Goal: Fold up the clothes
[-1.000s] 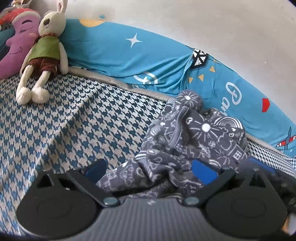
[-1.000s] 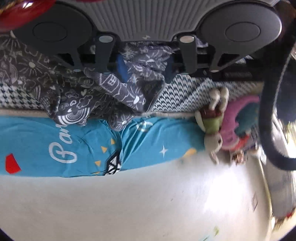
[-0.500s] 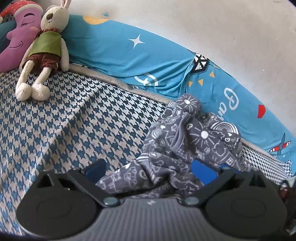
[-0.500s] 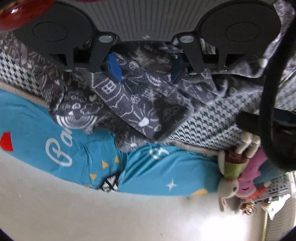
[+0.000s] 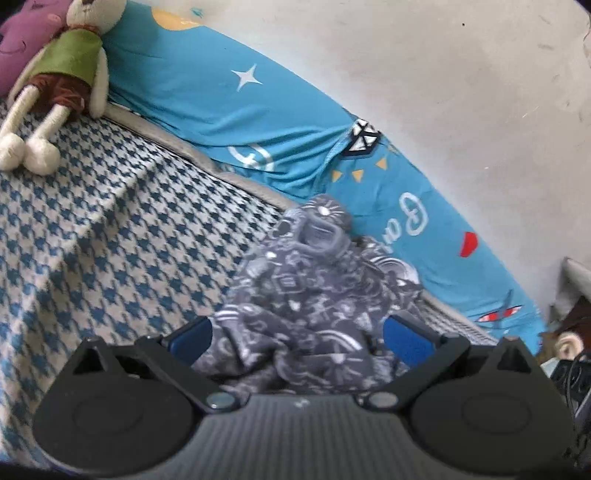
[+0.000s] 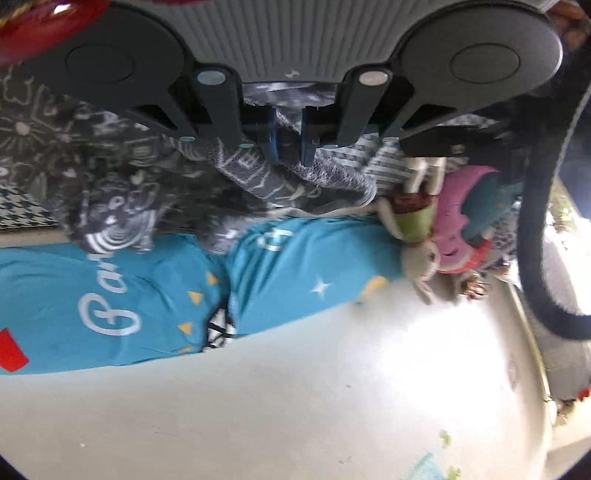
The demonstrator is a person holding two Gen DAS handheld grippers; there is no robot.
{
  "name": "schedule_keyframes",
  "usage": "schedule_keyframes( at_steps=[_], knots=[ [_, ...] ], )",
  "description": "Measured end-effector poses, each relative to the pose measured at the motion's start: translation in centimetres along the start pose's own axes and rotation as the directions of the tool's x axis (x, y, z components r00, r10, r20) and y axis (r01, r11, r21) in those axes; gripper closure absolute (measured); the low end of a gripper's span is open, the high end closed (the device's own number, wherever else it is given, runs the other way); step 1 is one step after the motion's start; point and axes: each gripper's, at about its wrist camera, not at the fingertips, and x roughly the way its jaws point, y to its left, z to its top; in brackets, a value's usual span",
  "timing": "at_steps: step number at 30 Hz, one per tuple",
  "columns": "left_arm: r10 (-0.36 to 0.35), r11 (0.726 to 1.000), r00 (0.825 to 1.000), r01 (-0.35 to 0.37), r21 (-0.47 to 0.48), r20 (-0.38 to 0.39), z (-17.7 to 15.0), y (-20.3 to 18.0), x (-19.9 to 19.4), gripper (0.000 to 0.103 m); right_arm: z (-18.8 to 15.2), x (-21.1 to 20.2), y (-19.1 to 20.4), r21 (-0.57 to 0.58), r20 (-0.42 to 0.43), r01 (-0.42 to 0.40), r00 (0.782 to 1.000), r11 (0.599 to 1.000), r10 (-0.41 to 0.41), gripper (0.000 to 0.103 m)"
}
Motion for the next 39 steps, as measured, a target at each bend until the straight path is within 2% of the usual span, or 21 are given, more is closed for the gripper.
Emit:
schedule_keyframes(
  at_steps=[6, 14, 17, 19, 23, 24, 25, 27, 31, 35, 39],
  knots=[
    [-0.084, 0.995, 0.996, 0.084, -0.053, 0.008, -0.1, -0.2, 0.4, 0.0, -1.0, 0.4, 1.7, -0.072, -0.049, -0.017, 0.999, 0.997, 0.014, 0.089],
    [-0.053, 0.993, 0.998, 0.055, -0.103, 0.022, -0.2, 0.2, 1.5, 0.001, -1.4, 0.1, 2.3, -0.093, -0.061, -0.039, 0.998, 0.995, 0.034, 0.089],
    [-0.06, 0.991, 0.998, 0.063, -0.121, 0.025, -0.1, 0.6, 1.7, 0.017, -1.3, 0.1, 2.1, -0.083, -0.063, -0.045, 0.997, 0.995, 0.04, 0.089],
    [-0.07, 0.989, 0.998, 0.071, -0.132, 0.008, -0.2, 0.8, 2.3, 0.041, -1.3, 0.0, 2.2, -0.085, -0.068, -0.051, 0.997, 0.995, 0.045, 0.089],
    [-0.082, 0.987, 0.997, 0.08, -0.141, -0.01, -0.7, 0.7, 3.1, 0.066, -1.5, 0.0, 2.6, -0.11, -0.106, -0.069, 0.993, 0.992, 0.058, 0.086],
    [-0.071, 0.99, 0.998, 0.07, -0.124, -0.004, -0.8, 0.4, 3.1, 0.08, -1.5, -0.2, 2.7, -0.118, -0.115, -0.071, 0.992, 0.991, 0.057, 0.085],
    [-0.059, 0.992, 0.998, 0.059, -0.108, 0.004, -0.9, 0.2, 3.1, 0.086, -1.4, -0.5, 2.6, -0.124, -0.113, -0.074, 0.992, 0.99, 0.06, 0.085],
    [-0.018, 0.998, 0.999, 0.02, -0.065, 0.026, -0.9, -0.3, 2.9, 0.089, -1.0, -1.6, 2.5, -0.133, -0.095, -0.077, 0.993, 0.988, 0.064, 0.082],
    [0.053, 0.999, 0.996, -0.052, -0.003, 0.069, -0.8, -1.1, 2.4, 0.09, 0.0, -4.2, 1.2, -0.111, -0.024, 0.01, 1.0, 0.994, -0.013, 0.061],
    [0.131, 0.99, 0.982, -0.137, 0.039, 0.138, -0.4, -1.5, 1.4, 0.091, 0.2, -5.4, -1.2, -0.042, -0.008, 0.116, 0.993, 0.992, -0.117, 0.061],
    [0.209, 0.97, 0.953, -0.231, 0.077, 0.22, 0.1, -2.0, 0.2, 0.091, 0.0, -5.3, -2.8, 0.013, -0.042, 0.191, 0.981, 0.982, -0.19, 0.061]
  ],
)
